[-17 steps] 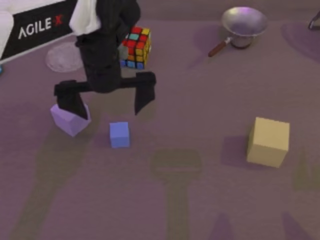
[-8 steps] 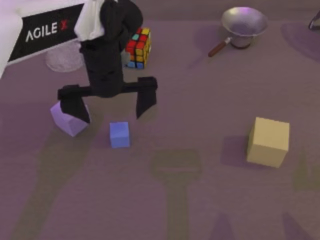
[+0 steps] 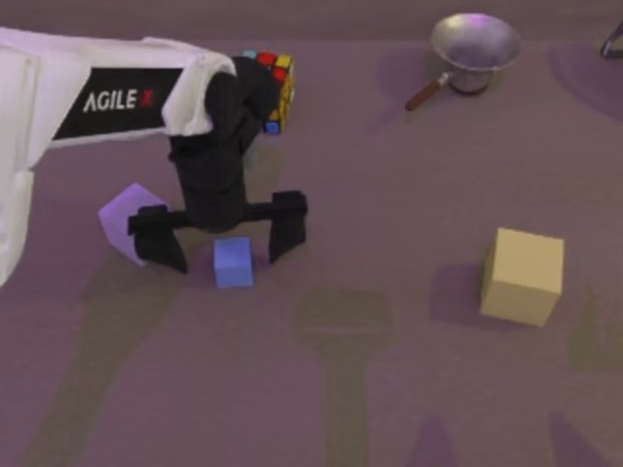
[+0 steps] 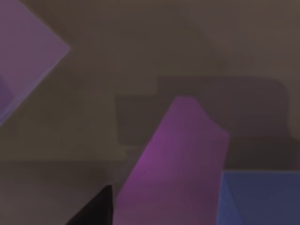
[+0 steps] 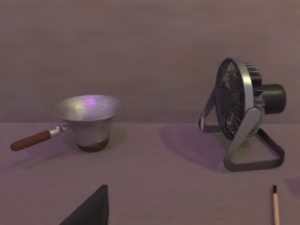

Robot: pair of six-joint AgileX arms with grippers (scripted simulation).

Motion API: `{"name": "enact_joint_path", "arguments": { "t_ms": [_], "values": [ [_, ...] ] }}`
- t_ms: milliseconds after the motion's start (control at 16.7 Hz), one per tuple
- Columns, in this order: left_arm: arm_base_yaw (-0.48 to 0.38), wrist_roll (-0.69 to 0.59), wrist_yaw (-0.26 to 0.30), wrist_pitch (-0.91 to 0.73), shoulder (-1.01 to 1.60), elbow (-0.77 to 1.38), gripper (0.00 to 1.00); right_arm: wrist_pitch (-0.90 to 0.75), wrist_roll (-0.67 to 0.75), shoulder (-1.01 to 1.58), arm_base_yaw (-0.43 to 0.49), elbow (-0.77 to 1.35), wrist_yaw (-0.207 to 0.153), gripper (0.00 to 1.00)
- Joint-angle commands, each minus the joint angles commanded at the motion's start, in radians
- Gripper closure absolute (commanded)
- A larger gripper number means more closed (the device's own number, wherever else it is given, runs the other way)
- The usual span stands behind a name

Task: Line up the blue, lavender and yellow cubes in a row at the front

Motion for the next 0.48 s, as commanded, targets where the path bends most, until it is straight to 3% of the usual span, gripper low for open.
{"name": "enact_joint_path", "arguments": {
  "t_ms": [180,480],
  "values": [
    [0.000,0.000,0.000,0.001,0.000,0.000,0.00,0.000,0.000,0.000,0.000,0.000,0.000,0.00],
    [0.000,0.000,0.000,0.001,0.000,0.000,0.38,0.000,0.000,0.000,0.000,0.000,0.000,0.00]
  ]
}}
